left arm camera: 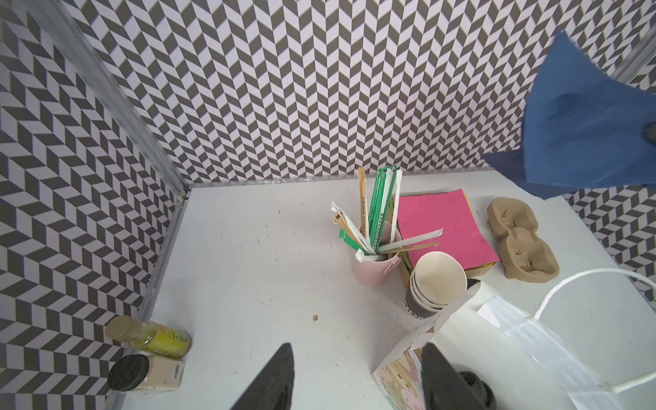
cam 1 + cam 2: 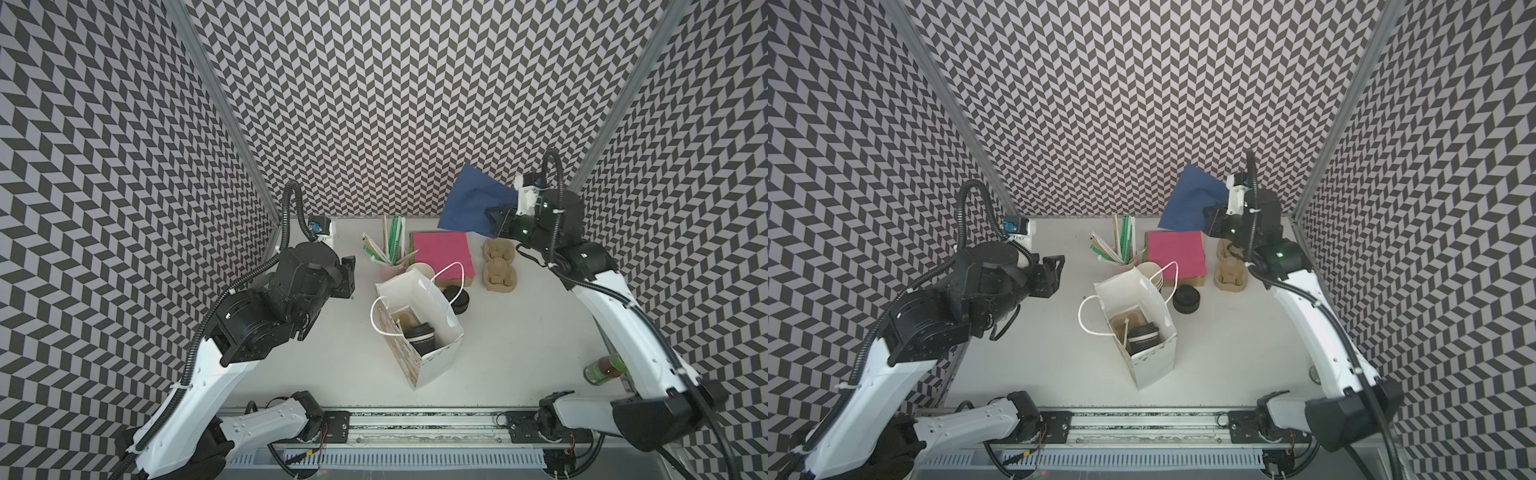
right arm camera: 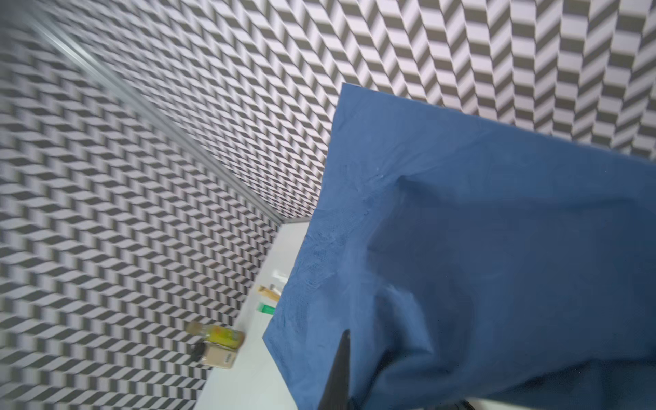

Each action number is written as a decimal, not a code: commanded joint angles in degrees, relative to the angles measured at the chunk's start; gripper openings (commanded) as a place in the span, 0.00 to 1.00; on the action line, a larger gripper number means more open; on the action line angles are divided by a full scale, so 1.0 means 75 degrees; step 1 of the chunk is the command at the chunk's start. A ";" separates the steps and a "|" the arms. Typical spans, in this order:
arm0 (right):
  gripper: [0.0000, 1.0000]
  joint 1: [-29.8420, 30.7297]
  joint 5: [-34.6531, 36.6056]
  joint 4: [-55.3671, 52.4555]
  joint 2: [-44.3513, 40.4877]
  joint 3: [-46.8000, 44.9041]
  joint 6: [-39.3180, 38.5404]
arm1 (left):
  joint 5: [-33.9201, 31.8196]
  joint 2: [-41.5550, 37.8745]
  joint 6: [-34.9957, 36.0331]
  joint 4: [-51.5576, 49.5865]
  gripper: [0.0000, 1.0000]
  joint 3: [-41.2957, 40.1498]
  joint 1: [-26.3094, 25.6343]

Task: Pack a coffee takeout order
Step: Pick up the tissues from the napkin box, then place the tissues in the takeout bag.

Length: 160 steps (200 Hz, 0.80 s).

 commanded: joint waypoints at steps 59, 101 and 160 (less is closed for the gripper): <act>0.00 0.0773 -0.3246 -0.0206 -0.1018 0.1482 0.0610 | -0.0757 -0.0829 0.0172 0.0844 0.57 -0.0479 -0.0043; 0.00 0.3621 -0.0783 -0.1665 -0.0685 0.1508 0.0084 | -0.0901 -0.1042 0.0246 0.0976 0.57 -0.0481 -0.0054; 0.00 0.4924 0.1551 -0.2157 -0.0754 0.0035 0.0755 | -0.0887 -0.1281 0.0144 0.0816 0.57 -0.0545 -0.0048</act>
